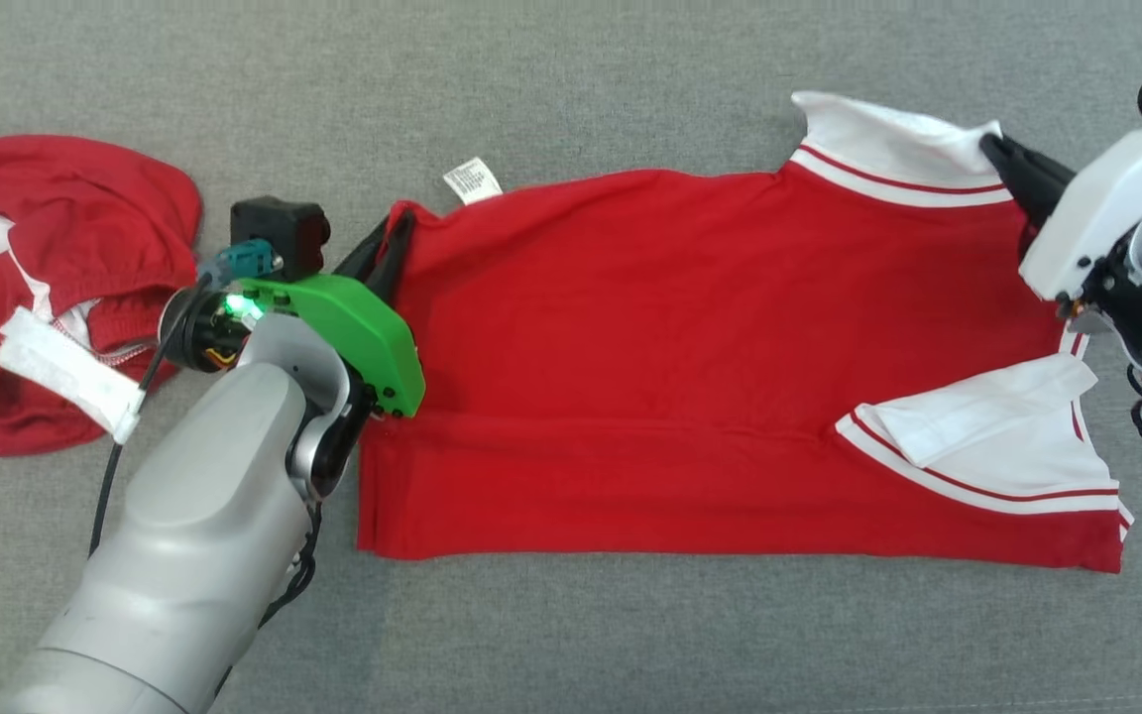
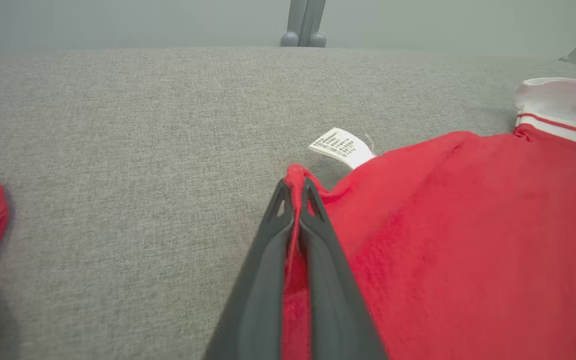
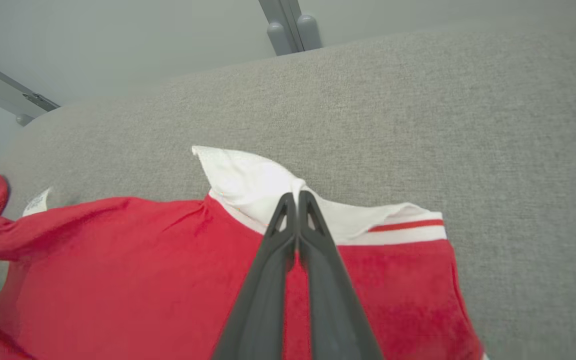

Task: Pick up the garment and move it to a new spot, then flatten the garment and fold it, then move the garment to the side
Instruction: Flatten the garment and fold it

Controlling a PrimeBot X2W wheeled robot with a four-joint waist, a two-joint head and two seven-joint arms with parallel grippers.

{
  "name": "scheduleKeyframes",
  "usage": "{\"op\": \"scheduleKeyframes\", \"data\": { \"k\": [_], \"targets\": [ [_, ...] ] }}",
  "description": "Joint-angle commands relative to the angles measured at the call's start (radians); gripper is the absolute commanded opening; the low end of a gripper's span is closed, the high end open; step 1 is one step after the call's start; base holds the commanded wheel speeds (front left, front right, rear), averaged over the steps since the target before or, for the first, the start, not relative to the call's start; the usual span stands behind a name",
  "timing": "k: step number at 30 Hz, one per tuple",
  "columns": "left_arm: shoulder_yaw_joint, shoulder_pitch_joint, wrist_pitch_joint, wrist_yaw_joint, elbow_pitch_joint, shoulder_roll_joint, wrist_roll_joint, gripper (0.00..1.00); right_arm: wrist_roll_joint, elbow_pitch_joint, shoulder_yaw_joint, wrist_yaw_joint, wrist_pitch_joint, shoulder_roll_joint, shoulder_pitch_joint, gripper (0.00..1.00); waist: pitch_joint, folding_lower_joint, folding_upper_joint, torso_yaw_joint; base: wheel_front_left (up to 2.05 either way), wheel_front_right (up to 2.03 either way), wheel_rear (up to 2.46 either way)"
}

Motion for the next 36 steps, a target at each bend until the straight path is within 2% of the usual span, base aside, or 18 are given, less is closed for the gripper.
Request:
{"op": "scheduleKeyframes", "data": {
  "k": [1,6,11,21,31,32,33,34,35,36],
  "targets": [
    [-0.003,0.023,-0.012,-0.011,0.01,0.013,-0.006,0.0,0.015,-0.016,0.005,0.0,0.013,-0.019,0.044,0.0,-0.045,-0.0001,0.0,-0.006,0.0,0.0,0.0],
    [-0.012,0.069,-0.046,-0.03,0.043,0.029,-0.004,0.0,0.029,-0.059,-0.003,0.0,0.038,-0.056,0.146,0.0,-0.08,-0.0001,0.0,-0.028,0.0,0.0,0.0],
    [-0.02,0.105,-0.082,-0.044,0.07,0.037,-0.003,0.0,0.029,-0.078,-0.024,0.0,0.067,-0.059,0.225,0.0,-0.102,-0.0001,0.0,-0.047,0.0,0.0,0.0],
    [-0.017,0.165,-0.168,-0.059,0.06,0.052,0.039,0.0,0.055,-0.159,-0.098,0.0,0.129,-0.023,0.379,0.0,-0.138,-0.0001,0.0,-0.065,0.0,0.0,0.0],
    [0.056,0.26,-0.175,-0.039,-0.01,0.063,0.096,0.0,0.023,-0.274,-0.191,0.0,0.214,0.042,0.523,0.0,-0.14,-0.0001,0.0,-0.073,0.0,0.0,0.0],
    [0.066,0.269,-0.175,-0.038,-0.016,0.059,0.098,0.04,0.019,-0.279,-0.203,0.0,0.224,0.051,0.532,0.0,-0.141,-0.0001,0.0,-0.072,0.0,0.0,0.0],
    [0.072,0.277,-0.174,-0.037,-0.017,0.056,0.101,0.3,0.015,-0.282,-0.214,0.0,0.232,0.06,0.539,0.05,-0.142,-0.0001,0.0,-0.072,0.0,0.0,0.0],
    [0.079,0.285,-0.174,-0.036,-0.021,0.053,0.107,0.77,0.014,-0.28,-0.225,0.0,0.252,0.073,0.553,0.49,-0.146,-0.0001,0.0,-0.071,0.0,0.0,0.0],
    [0.088,0.292,-0.174,-0.035,-0.024,0.05,0.106,1.0,0.01,-0.282,-0.226,0.0,0.274,0.08,0.566,1.0,-0.149,-0.0001,0.0,-0.07,0.0,0.0,0.0],
    [0.097,0.302,-0.174,-0.033,-0.028,0.047,0.108,1.0,0.004,-0.292,-0.234,0.0,0.291,0.086,0.577,1.0,-0.155,-0.0001,0.0,-0.069,0.0,0.0,0.0]
  ]
}}
